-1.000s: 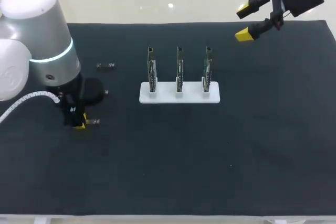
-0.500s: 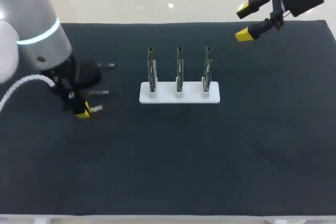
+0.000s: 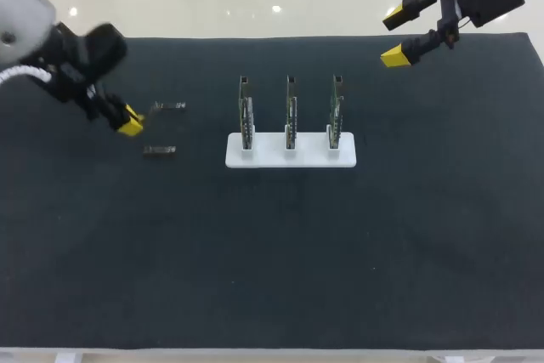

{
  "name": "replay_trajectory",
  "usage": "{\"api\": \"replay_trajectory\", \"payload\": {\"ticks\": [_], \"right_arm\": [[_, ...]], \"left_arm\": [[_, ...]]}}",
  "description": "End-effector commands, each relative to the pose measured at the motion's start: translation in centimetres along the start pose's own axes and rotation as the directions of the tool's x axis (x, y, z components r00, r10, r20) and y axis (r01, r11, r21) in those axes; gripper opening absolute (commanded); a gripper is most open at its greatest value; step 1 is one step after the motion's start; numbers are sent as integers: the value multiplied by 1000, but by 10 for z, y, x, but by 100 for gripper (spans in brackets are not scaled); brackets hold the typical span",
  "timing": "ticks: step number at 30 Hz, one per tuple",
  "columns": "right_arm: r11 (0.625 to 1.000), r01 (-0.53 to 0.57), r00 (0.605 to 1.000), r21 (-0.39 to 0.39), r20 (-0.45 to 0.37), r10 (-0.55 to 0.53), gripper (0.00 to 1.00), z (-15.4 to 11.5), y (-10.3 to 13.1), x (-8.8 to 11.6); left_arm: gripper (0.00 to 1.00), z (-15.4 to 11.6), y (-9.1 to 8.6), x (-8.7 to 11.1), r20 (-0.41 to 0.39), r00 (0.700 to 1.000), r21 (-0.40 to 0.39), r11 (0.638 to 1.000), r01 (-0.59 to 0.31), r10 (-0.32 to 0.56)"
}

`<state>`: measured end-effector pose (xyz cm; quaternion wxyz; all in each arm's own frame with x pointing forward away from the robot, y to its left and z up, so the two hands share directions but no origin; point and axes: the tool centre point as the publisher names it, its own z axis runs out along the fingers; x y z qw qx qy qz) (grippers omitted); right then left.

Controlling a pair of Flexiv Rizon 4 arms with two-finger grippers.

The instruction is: Pick up the optical module with the left hand, and insert it into the network port with the right hand.

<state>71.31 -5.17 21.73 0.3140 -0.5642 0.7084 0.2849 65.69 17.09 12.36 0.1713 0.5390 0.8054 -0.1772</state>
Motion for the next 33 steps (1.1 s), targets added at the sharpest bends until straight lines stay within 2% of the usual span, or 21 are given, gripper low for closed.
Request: {"api": "replay_trajectory", "payload": {"ticks": [1, 4, 8, 12, 18, 33], "right_arm": [[1000, 1, 1000, 0, 2, -1, 100, 0, 0, 0], [1000, 1, 1000, 0, 2, -1, 100, 0, 0, 0], [1000, 1, 1000, 0, 2, -1, 100, 0, 0, 0], [1000, 1, 1000, 0, 2, -1, 100, 0, 0, 0], [1000, 1, 1000, 0, 2, -1, 100, 0, 0, 0], [1000, 1, 1000, 0, 2, -1, 100, 0, 0, 0]], "left_arm": [[0, -23, 3, -3, 135, 990, 46, 999, 23, -29], [0, -30, 8, -9, 177, 984, 69, 998, -2, -10], [0, -39, 15, -17, 229, 971, 99, 990, -98, 73], [0, -44, 21, -29, 280, 947, 124, 972, -200, 159], [0, -51, 27, -43, 342, 909, 164, 937, -308, 239], [0, -51, 27, -43, 342, 909, 164, 937, -308, 239]]}}
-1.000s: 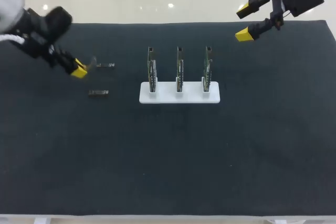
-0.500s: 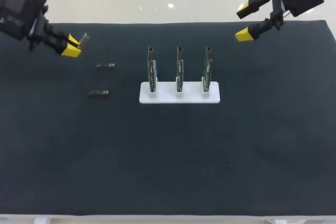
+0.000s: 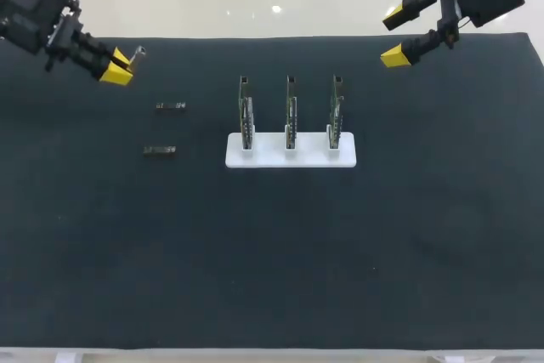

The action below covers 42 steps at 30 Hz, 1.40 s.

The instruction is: Pick up the optical module with the left hand, and insert it into the network port with the right hand.

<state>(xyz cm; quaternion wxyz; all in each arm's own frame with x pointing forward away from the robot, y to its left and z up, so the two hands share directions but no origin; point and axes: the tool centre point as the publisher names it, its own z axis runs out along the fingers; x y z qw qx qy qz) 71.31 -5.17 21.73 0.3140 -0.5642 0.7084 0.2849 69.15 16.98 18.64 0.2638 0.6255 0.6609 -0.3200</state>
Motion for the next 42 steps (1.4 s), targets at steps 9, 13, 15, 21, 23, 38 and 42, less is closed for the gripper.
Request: {"api": "replay_trajectory", "payload": {"ticks": [9, 13, 15, 21, 23, 38, 42], "right_arm": [[1000, 1, 1000, 0, 2, -1, 100, 0, 0, 0], [1000, 1, 1000, 0, 2, -1, 100, 0, 0, 0], [1000, 1, 1000, 0, 2, -1, 100, 0, 0, 0], [1000, 1, 1000, 0, 2, -1, 100, 0, 0, 0], [1000, 1, 1000, 0, 2, -1, 100, 0, 0, 0], [1000, 1, 1000, 0, 2, -1, 100, 0, 0, 0], [1000, 1, 1000, 0, 2, -1, 100, 0, 0, 0]], "left_arm": [[0, 4, 2, -7, 36, 999, 5, 999, -39, 38], [0, 13, 4, -36, 214, 968, 52, 988, -145, 130], [0, 20, 7, -47, 254, 956, 52, 985, -165, 147], [0, 41, 17, -69, 380, 910, 43, 980, -197, 166], [0, 46, 20, -74, 439, 882, 36, 978, -205, 169], [0, 101, 26, -110, 571, 806, 63, 972, -228, 152], [0, 116, 26, -119, 583, 799, 60, 974, -221, 145]]}}
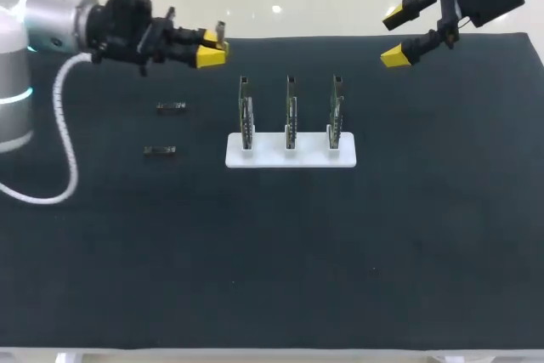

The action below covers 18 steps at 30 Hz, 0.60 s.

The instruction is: Pick up the optical module with the left hand, and insert it into the network port with the right hand.

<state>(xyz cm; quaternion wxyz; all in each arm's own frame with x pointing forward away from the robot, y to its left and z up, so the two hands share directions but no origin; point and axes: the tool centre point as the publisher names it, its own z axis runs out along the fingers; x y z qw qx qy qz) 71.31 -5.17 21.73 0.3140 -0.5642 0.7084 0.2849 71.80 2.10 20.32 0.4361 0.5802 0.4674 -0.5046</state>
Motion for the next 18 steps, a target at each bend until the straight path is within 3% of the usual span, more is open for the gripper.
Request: {"api": "replay_trajectory", "payload": {"ticks": [1, 11, 18], "right_arm": [[1000, 1, 1000, 0, 2, -1, 100, 0, 0, 0], [1000, 1, 1000, 0, 2, -1, 100, 0, 0, 0], [1000, 1, 1000, 0, 2, -1, 100, 0, 0, 0]], "left_arm": [[0, 21, 6, 5, 12, 1000, -10, 1000, -2, 2], [0, 54, 8, 8, 12, 1000, -53, 999, -5, 5], [0, 62, 9, 7, 23, 1000, -77, 997, -4, 6]]}}
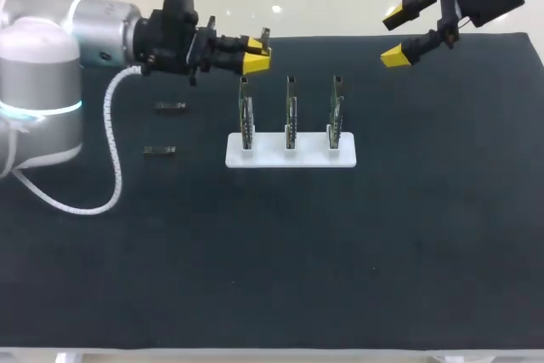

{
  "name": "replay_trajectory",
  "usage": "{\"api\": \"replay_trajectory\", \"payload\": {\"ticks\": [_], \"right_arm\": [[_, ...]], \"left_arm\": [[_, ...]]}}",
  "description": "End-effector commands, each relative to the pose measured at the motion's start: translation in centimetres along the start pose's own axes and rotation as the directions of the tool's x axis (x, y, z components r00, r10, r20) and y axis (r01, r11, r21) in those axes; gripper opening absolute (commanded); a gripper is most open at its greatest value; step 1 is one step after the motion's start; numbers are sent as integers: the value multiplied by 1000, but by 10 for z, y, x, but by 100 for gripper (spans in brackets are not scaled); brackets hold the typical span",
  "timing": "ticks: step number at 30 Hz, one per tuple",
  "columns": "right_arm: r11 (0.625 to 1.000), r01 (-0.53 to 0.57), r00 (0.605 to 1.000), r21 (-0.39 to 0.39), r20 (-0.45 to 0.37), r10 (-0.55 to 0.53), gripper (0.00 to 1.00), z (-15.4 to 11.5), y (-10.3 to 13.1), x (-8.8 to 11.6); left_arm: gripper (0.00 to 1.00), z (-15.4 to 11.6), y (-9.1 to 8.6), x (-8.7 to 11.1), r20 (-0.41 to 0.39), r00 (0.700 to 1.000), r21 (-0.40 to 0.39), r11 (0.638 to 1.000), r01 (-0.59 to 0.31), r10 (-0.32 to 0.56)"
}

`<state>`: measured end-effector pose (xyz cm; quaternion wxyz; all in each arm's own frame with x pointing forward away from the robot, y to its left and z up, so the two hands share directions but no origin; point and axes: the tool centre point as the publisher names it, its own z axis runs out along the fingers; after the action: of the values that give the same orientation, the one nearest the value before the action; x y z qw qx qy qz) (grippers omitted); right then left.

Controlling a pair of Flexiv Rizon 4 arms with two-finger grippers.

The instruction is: Pick up the optical module with the left hand, and insert it into the network port with the right hand.

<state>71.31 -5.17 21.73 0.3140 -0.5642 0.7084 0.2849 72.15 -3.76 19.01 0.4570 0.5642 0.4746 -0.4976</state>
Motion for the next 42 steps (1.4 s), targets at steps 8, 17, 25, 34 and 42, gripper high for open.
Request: {"api": "replay_trajectory", "payload": {"ticks": [8, 17, 25, 34, 42], "right_arm": [[1000, 1, 1000, 0, 2, -1, 100, 0, 0, 0], [1000, 1, 1000, 0, 2, -1, 100, 0, 0, 0], [1000, 1, 1000, 0, 2, -1, 100, 0, 0, 0], [998, 32, 999, -49, -14, -33, 100, 4, -2, -17], [994, 81, 995, -76, -51, -85, 100, 24, -7, -54]], "left_arm": [[0, 1, -7, -1, 4, 1000, -7, 1000, 8, -8], [0, 1, -7, -1, 4, 1000, -7, 1000, 8, -8], [0, 1, -7, -1, 4, 1000, -7, 1000, 8, -8], [0, 1, -7, -1, 4, 1000, -7, 1000, 8, -8], [0, 1, -7, -1, 4, 1000, -7, 1000, 8, -8]]}}
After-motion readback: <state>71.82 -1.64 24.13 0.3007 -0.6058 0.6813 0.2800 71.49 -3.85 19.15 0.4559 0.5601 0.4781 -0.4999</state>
